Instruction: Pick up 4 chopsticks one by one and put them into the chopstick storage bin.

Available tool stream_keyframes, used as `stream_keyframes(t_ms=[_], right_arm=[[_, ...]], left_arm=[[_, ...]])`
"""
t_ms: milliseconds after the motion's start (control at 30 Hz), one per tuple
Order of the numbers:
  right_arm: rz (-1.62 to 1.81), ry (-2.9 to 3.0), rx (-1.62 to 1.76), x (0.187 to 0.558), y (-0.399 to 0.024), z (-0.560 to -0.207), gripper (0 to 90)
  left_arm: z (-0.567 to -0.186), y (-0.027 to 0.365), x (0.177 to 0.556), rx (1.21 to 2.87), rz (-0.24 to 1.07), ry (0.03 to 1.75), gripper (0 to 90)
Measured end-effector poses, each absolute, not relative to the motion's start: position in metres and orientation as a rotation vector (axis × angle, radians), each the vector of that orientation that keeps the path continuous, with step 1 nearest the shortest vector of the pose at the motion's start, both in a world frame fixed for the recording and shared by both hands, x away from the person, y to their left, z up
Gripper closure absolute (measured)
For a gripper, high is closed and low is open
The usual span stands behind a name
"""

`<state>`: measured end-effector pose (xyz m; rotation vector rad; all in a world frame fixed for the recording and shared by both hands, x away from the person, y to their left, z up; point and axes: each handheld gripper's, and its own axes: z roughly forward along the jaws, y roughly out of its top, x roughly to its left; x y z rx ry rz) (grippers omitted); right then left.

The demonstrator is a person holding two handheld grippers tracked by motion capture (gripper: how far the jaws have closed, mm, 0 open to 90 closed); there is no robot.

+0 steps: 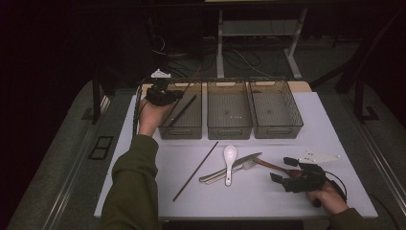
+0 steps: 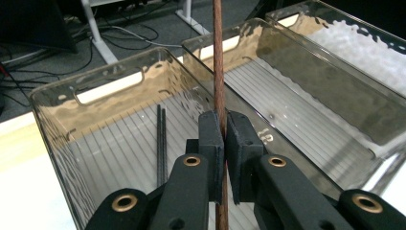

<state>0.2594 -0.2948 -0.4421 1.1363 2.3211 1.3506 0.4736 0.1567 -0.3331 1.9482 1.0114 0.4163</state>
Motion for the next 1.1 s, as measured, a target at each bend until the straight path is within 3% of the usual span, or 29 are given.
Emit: stream_keyframes(t_ms=[900, 1100], right_arm=[[1.357, 2.322, 1.141, 0.260, -0.296, -0.442, 13.9], [1.357, 2.323, 1.140, 0.259, -0.296, -0.442, 13.9]], left_arm=[[-0.386, 0.160, 0.493, 2.087, 0.393, 1.140, 83.4], [-0.385, 0.159, 0.493, 2.086, 0.445, 1.145, 66.6]])
